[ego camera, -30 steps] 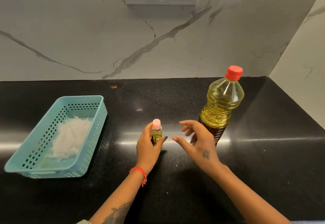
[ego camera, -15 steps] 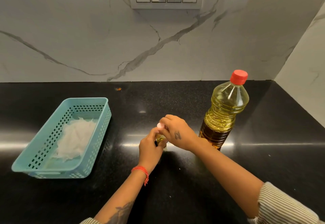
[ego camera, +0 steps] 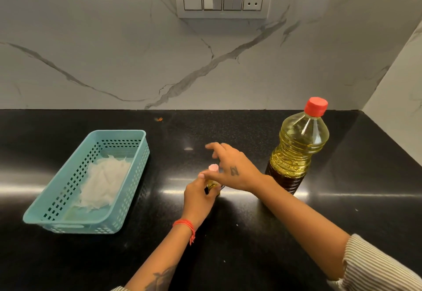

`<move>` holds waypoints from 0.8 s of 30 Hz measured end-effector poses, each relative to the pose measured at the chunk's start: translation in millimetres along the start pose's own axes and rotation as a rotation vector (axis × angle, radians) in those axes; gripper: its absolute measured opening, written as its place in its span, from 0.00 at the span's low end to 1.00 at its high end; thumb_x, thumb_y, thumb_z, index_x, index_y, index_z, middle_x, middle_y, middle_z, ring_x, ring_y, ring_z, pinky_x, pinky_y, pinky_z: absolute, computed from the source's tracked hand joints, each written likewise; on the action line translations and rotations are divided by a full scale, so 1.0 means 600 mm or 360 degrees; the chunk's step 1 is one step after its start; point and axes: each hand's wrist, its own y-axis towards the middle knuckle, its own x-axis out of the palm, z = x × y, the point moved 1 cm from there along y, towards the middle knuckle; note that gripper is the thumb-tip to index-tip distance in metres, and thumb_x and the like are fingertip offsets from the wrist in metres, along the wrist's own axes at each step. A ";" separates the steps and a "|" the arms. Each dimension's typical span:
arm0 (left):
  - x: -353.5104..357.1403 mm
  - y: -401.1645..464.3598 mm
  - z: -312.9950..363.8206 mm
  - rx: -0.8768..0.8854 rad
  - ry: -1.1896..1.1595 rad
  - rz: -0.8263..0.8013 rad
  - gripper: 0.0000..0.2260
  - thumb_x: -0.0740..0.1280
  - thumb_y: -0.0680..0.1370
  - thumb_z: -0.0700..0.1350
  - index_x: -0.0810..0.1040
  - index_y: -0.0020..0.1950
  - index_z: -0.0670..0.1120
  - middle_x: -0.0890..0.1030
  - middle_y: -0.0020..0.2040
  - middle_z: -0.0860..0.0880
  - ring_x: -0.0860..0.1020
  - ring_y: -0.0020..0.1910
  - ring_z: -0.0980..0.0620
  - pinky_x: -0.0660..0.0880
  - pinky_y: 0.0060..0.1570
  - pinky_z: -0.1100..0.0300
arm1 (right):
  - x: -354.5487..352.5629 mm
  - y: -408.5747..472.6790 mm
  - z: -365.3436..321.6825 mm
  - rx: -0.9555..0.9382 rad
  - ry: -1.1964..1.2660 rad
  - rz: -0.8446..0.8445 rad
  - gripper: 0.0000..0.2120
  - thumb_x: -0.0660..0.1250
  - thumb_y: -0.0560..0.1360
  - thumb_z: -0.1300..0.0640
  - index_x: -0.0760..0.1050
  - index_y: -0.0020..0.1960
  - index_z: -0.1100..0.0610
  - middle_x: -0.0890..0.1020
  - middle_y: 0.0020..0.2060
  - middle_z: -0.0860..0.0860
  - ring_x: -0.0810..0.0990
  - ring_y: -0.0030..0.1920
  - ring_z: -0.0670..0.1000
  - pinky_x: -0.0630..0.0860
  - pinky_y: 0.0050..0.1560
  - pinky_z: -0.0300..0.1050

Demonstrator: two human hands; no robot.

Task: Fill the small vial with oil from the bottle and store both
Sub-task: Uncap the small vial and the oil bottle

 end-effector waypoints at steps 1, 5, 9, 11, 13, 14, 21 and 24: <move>-0.001 0.000 0.001 -0.0014 -0.0010 -0.0016 0.15 0.69 0.73 0.44 0.76 0.60 0.47 0.82 0.45 0.52 0.78 0.45 0.56 0.72 0.44 0.70 | 0.009 -0.001 0.001 0.0029 -0.0046 0.0073 0.25 0.67 0.71 0.41 0.69 0.62 0.54 0.76 0.54 0.51 0.76 0.51 0.50 0.71 0.49 0.43; 0.001 0.001 -0.003 0.0008 -0.0054 -0.0034 0.17 0.70 0.73 0.42 0.73 0.61 0.49 0.82 0.50 0.48 0.80 0.51 0.52 0.77 0.53 0.56 | 0.029 -0.002 0.006 -0.0091 -0.0049 0.0153 0.08 0.65 0.75 0.53 0.77 0.49 0.55 0.78 0.47 0.52 0.77 0.49 0.52 0.74 0.49 0.46; 0.001 0.002 -0.008 0.0021 -0.0063 -0.0004 0.15 0.70 0.72 0.42 0.74 0.58 0.48 0.83 0.48 0.49 0.80 0.49 0.51 0.77 0.51 0.56 | 0.015 -0.002 0.011 -0.0150 0.0122 -0.0222 0.23 0.68 0.70 0.63 0.72 0.63 0.49 0.75 0.62 0.50 0.71 0.62 0.49 0.71 0.63 0.48; 0.000 0.000 -0.007 0.0053 -0.0062 -0.0002 0.14 0.70 0.73 0.42 0.75 0.57 0.50 0.82 0.43 0.54 0.80 0.44 0.56 0.74 0.44 0.68 | 0.009 -0.008 0.014 -0.0099 0.0291 -0.0293 0.36 0.72 0.68 0.58 0.60 0.71 0.45 0.66 0.69 0.48 0.65 0.67 0.47 0.65 0.65 0.45; -0.001 -0.001 -0.004 0.0072 -0.0073 -0.0007 0.14 0.69 0.73 0.43 0.75 0.58 0.52 0.80 0.41 0.58 0.78 0.41 0.59 0.71 0.40 0.73 | 0.013 -0.013 0.014 0.0029 0.0372 -0.0098 0.38 0.73 0.67 0.49 0.57 0.72 0.45 0.67 0.67 0.49 0.70 0.63 0.48 0.69 0.60 0.44; 0.000 -0.001 -0.004 0.0074 -0.0089 -0.0015 0.15 0.70 0.73 0.43 0.75 0.59 0.53 0.79 0.42 0.59 0.78 0.42 0.60 0.71 0.41 0.73 | 0.018 -0.014 0.013 0.0100 0.0360 0.0020 0.36 0.72 0.67 0.45 0.60 0.70 0.46 0.70 0.63 0.49 0.73 0.57 0.47 0.71 0.56 0.43; 0.002 0.001 -0.006 0.0069 -0.0064 -0.0029 0.16 0.70 0.73 0.43 0.74 0.59 0.50 0.81 0.46 0.54 0.78 0.46 0.57 0.77 0.48 0.61 | 0.043 -0.016 0.017 0.0089 0.0199 0.0379 0.10 0.68 0.71 0.49 0.73 0.46 0.54 0.78 0.41 0.48 0.75 0.41 0.46 0.75 0.44 0.47; 0.002 0.002 -0.009 0.0095 -0.0065 -0.0021 0.15 0.71 0.72 0.43 0.75 0.57 0.51 0.82 0.46 0.53 0.80 0.46 0.55 0.77 0.48 0.59 | 0.036 -0.016 0.017 0.0010 0.0251 0.0302 0.08 0.67 0.73 0.54 0.76 0.51 0.54 0.80 0.46 0.50 0.77 0.46 0.47 0.76 0.48 0.47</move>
